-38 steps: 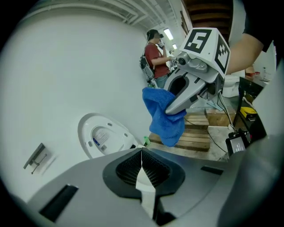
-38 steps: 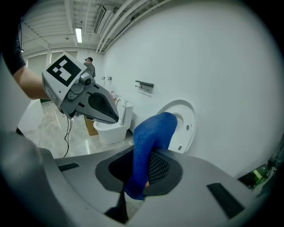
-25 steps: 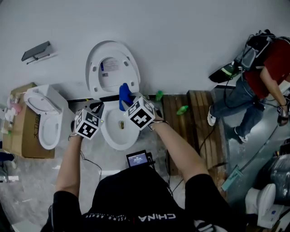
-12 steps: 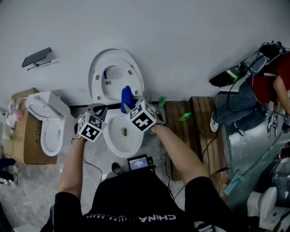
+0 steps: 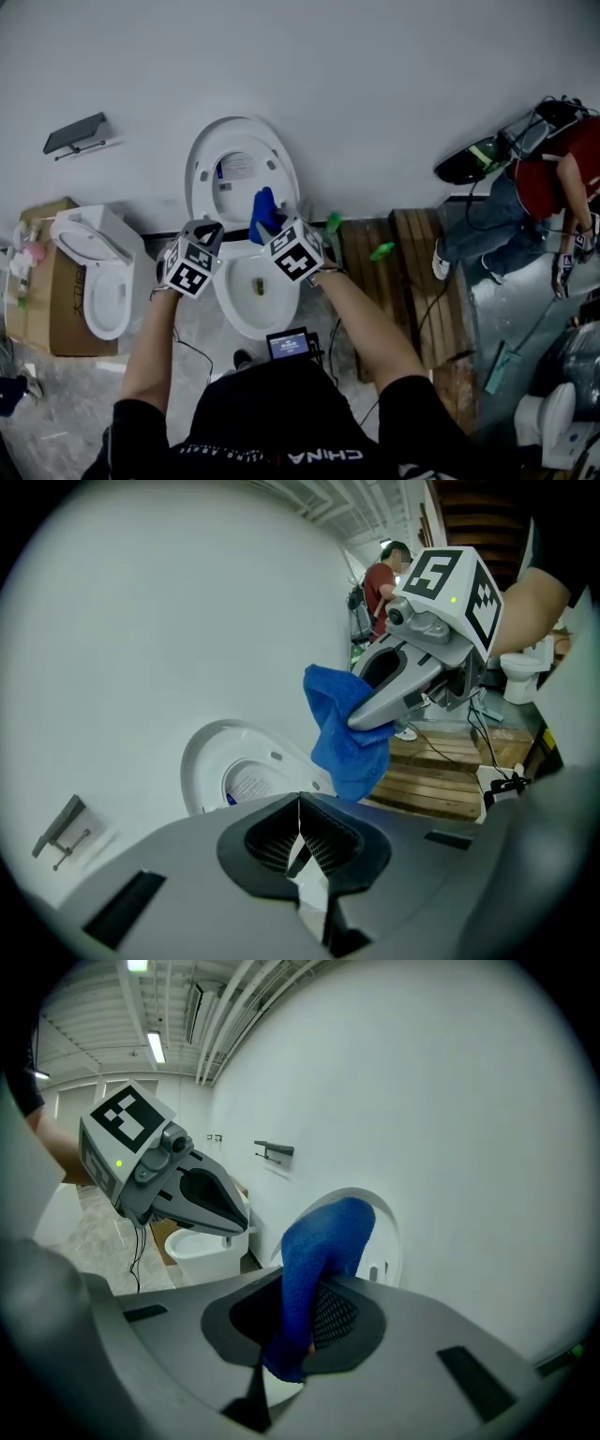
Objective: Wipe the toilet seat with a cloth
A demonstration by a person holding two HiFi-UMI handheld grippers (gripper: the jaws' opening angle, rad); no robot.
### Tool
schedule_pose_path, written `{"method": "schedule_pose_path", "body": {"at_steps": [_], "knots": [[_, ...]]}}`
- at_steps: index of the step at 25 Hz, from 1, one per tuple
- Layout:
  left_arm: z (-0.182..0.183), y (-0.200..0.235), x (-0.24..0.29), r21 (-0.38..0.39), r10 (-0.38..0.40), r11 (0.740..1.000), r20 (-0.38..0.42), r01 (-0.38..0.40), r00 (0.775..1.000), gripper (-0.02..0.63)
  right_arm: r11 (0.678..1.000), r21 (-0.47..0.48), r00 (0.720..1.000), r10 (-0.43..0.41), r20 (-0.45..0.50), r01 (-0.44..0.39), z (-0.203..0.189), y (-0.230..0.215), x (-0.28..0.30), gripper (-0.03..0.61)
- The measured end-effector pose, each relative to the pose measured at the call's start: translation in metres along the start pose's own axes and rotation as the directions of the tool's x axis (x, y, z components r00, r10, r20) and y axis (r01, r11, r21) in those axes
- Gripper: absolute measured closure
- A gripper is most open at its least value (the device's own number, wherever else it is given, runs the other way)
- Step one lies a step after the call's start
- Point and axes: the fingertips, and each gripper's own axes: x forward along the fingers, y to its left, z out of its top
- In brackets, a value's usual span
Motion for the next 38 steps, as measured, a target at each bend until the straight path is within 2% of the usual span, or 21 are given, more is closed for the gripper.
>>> {"method": "schedule_pose_path", "body": {"at_steps": [7,17,24,33,38], "knots": [[0.003,-0.007,0.025,-0.035,0.02,0.999,-0.032,-0.021,0.999,0.601,0.999,0.012,1.0,0.03,-0.001,-0.03,-0.018,-0.021,0.01,0.528],[-0.009,0.018,0.064,-0.102,0.057,0.993,-0.041,-0.061,0.998,0.601,0.999,0.026,0.999,0.039,0.01,-0.039,-0.026,-0.047,0.062,0.528],[-0.025,0.063,0.102,-0.121,0.048,0.991,-0.008,-0.049,0.999,0.601,0.998,0.059,1.0,-0.02,0.018,0.019,-0.008,-0.072,0.12,0.528],[-0.019,0.12,0.144,-0.107,0.008,0.994,0.038,-0.004,0.999,0.601,0.985,0.084,0.989,-0.148,-0.01,0.148,0.028,-0.136,0.177,0.528],[-0.025,0.146,0.165,-0.105,-0.014,0.994,0.046,0.019,0.999,0.601,0.978,0.089,0.982,-0.186,-0.029,0.188,0.043,-0.163,0.208,0.528]]}}
